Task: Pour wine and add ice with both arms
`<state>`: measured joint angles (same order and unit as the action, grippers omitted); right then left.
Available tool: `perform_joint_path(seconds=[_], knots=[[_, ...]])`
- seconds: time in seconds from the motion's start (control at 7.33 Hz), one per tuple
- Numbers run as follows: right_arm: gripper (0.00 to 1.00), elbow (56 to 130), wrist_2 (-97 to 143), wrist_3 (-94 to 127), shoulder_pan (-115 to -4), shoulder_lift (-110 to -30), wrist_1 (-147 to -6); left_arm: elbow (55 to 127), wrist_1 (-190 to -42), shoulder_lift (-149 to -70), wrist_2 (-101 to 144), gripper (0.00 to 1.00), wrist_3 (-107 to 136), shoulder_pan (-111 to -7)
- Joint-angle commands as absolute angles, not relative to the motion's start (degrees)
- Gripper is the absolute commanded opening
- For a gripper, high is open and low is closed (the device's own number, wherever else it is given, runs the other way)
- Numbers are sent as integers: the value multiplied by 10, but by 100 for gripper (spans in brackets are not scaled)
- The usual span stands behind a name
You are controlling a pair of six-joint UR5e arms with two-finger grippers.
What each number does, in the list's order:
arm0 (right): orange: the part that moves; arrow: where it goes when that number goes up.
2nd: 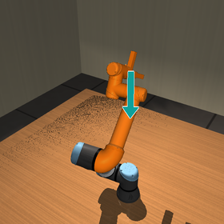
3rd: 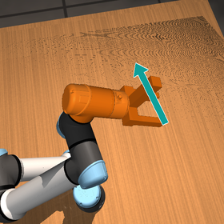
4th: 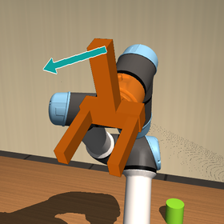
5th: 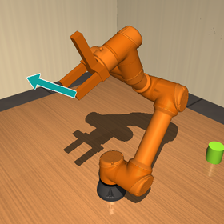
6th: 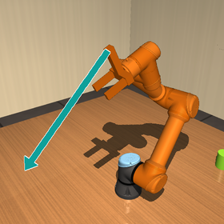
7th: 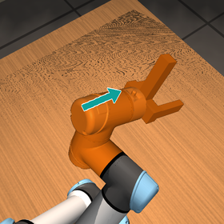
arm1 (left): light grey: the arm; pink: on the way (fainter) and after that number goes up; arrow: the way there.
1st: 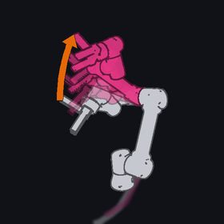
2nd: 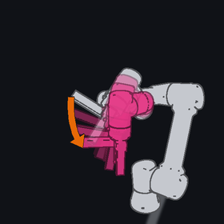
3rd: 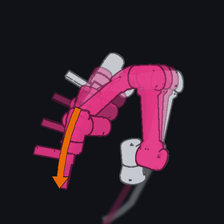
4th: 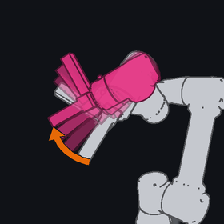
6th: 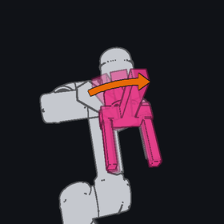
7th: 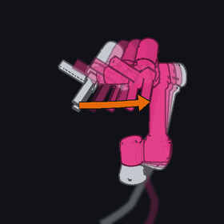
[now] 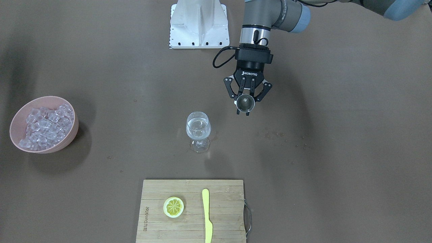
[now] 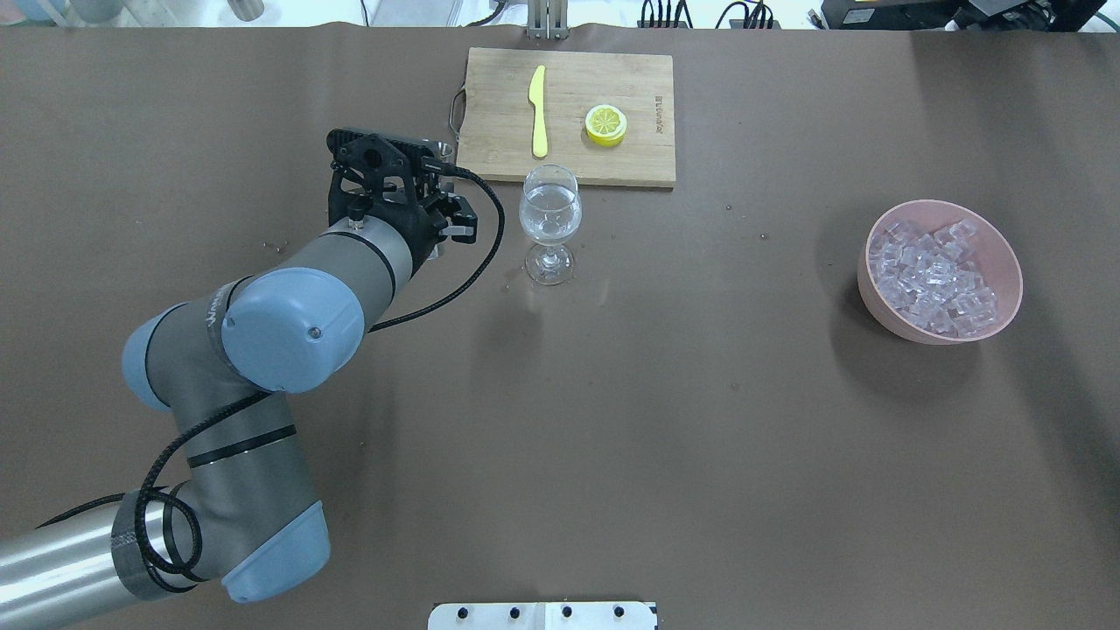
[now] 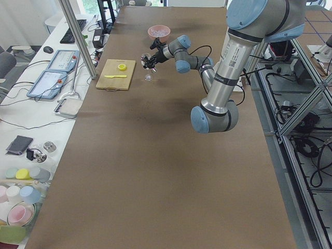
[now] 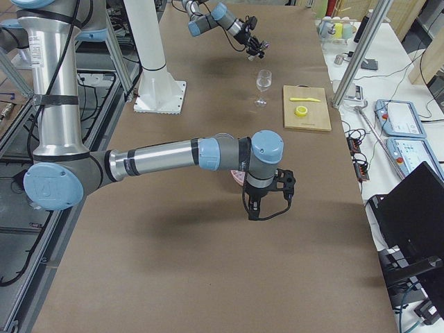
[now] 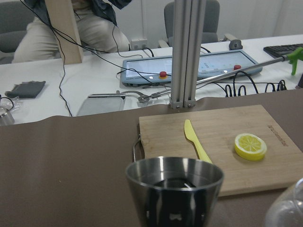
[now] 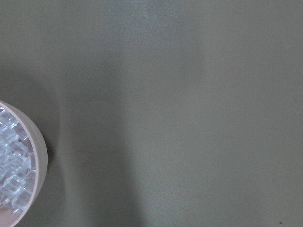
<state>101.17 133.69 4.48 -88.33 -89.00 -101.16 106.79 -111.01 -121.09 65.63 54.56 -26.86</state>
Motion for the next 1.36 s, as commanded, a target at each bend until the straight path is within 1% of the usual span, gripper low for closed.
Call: perform_joint_path(seconds=[0.0, 0.27, 0.55, 0.68, 0.96, 1.23], knots=[[100, 1012, 1337, 46, -883, -889, -1012, 1069, -1114, -1236, 699, 0, 498, -268], [100, 1012, 1337, 46, -883, -889, -1012, 1064, -1109, -1257, 711, 0, 496, -268], [100, 1012, 1337, 46, -883, -889, -1012, 1028, -1106, -1288, 721, 0, 474, -270], [100, 1012, 1337, 47, -883, -889, -1012, 1028, -1101, -1291, 726, 0, 464, -270], [100, 1012, 1337, 47, -883, -890, -1012, 1032, -1036, -1309, 780, 0, 463, -275], [100, 1012, 1337, 47, -883, -890, -1012, 1033, -1009, -1312, 794, 0, 462, -275]])
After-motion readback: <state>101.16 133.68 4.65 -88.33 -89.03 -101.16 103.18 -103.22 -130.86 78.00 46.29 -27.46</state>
